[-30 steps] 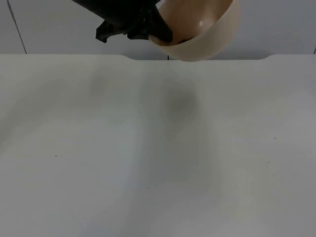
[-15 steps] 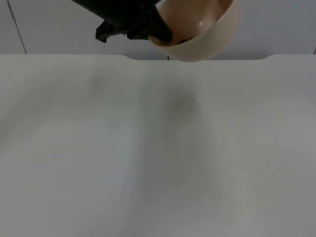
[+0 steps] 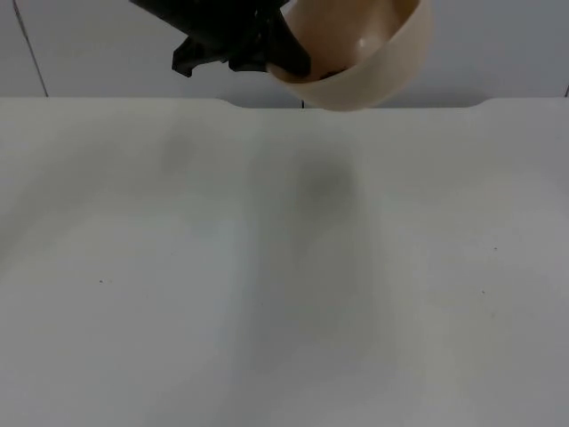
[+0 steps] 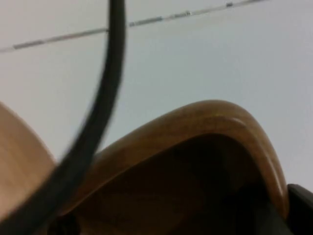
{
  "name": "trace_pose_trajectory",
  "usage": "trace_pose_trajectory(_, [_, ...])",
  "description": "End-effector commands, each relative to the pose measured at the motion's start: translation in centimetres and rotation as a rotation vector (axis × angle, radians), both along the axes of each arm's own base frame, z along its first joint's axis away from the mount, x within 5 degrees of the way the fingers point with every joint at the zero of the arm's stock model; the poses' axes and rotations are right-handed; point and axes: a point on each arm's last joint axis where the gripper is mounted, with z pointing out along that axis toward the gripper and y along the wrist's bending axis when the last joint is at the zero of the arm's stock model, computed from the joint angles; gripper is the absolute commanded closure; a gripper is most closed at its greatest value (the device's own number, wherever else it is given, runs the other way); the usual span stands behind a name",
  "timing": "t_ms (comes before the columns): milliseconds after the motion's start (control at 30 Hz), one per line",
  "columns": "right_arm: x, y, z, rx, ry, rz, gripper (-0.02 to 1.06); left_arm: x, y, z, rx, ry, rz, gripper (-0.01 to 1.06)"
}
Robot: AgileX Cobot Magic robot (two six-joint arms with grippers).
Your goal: Pick up the bowl with the left hand and pour the coffee beans from the cup into the bowl with the right hand.
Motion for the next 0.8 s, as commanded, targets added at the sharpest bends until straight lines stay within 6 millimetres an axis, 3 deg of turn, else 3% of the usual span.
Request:
trace_pose_trajectory(0, [-0.18,-0.06,0.43,0.051,-0.021,-0.009,1.05,0.02,-0.21,0.12,-0.005,0.000,0.000,1.05])
trace_pose_trajectory(267, [-0.19,-0.26,0.50,0.046,-0.029,-0.031,1.05,0.02,-0.19,0.10,0.000,-0.002,-0.002,1.05])
trace_pose_trajectory(400, [-0.50,-0.88,0.99,0.187,-0.069,-0.099,1.05,0.02,-0.19,0.10,0.000,-0.002,-0.002,1.05])
trace_pose_trajectory(767, [-0.38,-0.35,0.80,0.327,-0.049,-0.038,1.05,0.02,-0.19,0.10,0.000,-0.002,-0.002,1.05])
